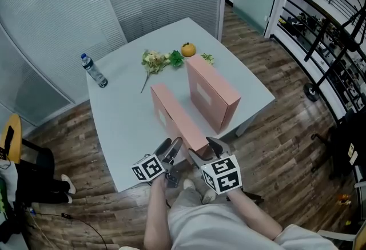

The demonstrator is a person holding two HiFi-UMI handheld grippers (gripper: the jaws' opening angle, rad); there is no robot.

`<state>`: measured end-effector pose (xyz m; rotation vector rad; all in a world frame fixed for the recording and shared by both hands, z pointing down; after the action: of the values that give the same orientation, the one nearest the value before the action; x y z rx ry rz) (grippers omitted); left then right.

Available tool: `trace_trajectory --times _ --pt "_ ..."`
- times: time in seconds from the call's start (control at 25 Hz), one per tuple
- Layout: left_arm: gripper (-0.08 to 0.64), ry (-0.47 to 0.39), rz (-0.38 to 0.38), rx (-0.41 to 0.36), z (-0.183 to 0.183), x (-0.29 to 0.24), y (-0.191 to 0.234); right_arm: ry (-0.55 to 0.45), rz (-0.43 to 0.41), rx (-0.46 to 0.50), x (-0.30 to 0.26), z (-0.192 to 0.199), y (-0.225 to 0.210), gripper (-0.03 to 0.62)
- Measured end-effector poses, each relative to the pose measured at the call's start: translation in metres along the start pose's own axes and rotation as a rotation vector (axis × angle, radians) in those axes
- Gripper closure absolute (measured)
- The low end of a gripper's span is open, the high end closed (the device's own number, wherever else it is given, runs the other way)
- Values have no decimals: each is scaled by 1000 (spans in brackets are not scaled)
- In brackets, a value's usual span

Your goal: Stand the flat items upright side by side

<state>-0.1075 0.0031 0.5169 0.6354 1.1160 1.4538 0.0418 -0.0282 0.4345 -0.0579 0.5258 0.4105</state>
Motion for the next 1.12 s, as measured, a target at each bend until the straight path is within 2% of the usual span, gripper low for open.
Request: trace_trajectory --times 0.16,0.44,0.64,0.72,0.84,1.0,1.12 --pt "230 -11 32 26 0 3 -2 0 -18 30 2 -4 6 288" --pt "230 9 94 130 12 13 6 -6 -39 75 6 -2 18 288" --pt "230 27 109 96 10 21 2 -31 -66 23 17 -7 17 287" --pt "230 31 114 75 2 20 0 -40 -75 -6 19 -18 14 285" --pt "230 29 129 58 -19 21 4 -34 -84 5 21 -39 11 276" --pt "230 -26 131 52 -60 28 21 -12 -129 77 13 -76 13 276" --pt "231 9 162 46 -78 24 23 23 -122 136 -19 -106 10 275"
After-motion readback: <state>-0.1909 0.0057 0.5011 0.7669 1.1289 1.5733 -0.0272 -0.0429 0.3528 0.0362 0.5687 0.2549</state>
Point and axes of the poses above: the fingertips, and each gripper's own axes: x backward along the fingers, y to its left, z out of its underside, the point moved 5 cm from there along x, backward along the fingers, and after that the axes turned 14 degrees about x, right-handed, at the moved point
